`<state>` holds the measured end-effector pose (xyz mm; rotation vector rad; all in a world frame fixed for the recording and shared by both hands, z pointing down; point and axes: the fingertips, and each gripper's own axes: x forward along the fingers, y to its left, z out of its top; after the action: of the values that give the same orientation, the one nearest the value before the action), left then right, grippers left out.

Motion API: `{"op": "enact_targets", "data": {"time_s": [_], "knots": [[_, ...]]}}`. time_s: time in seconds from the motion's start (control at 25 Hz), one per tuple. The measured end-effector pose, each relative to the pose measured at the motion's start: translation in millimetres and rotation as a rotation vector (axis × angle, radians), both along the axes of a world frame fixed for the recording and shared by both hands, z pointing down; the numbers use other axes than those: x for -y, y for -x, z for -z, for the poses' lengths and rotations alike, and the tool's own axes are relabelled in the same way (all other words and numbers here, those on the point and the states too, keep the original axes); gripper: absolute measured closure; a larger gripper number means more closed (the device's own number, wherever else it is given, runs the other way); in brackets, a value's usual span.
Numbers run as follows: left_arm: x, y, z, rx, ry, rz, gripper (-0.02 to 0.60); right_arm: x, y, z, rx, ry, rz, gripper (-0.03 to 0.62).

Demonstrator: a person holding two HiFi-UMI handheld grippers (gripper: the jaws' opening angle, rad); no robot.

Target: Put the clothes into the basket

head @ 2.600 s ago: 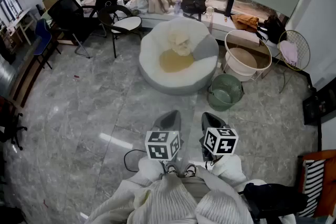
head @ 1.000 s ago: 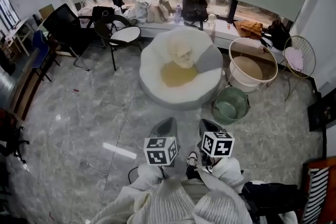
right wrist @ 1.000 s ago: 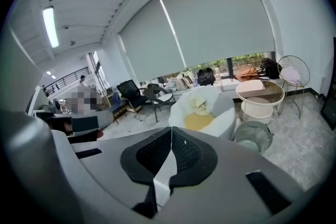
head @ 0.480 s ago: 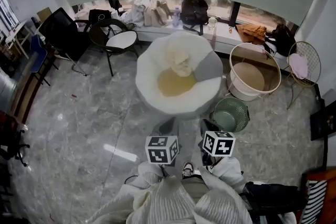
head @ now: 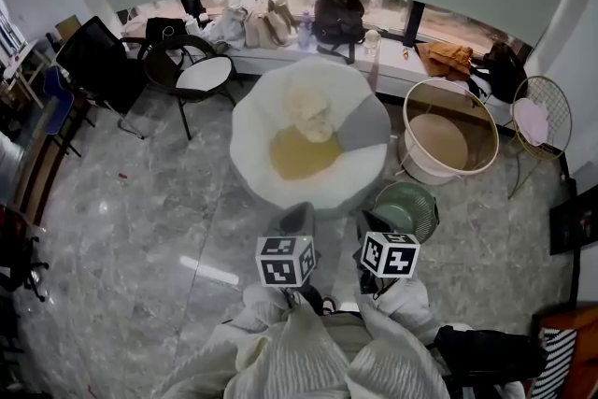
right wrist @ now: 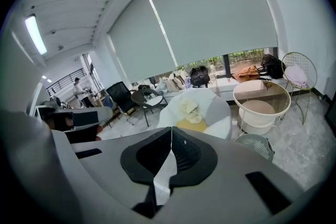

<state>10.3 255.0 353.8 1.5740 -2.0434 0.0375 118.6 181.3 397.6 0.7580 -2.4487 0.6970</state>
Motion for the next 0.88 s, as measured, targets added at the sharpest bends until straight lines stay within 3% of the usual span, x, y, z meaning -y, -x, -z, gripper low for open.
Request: {"op": "enact_targets", "data": {"time_s": [0.44, 0.88], "knots": [[61, 43, -37, -0.060, 0.029, -0.030, 0.577, 55, 19, -34, -0.064, 0.054, -0.064, 0.569], [157, 156, -16, -0.041, -0.004, -0.049, 0.577, 142, 133, -11, -0.049, 0.022, -0.062, 0.569]]}}
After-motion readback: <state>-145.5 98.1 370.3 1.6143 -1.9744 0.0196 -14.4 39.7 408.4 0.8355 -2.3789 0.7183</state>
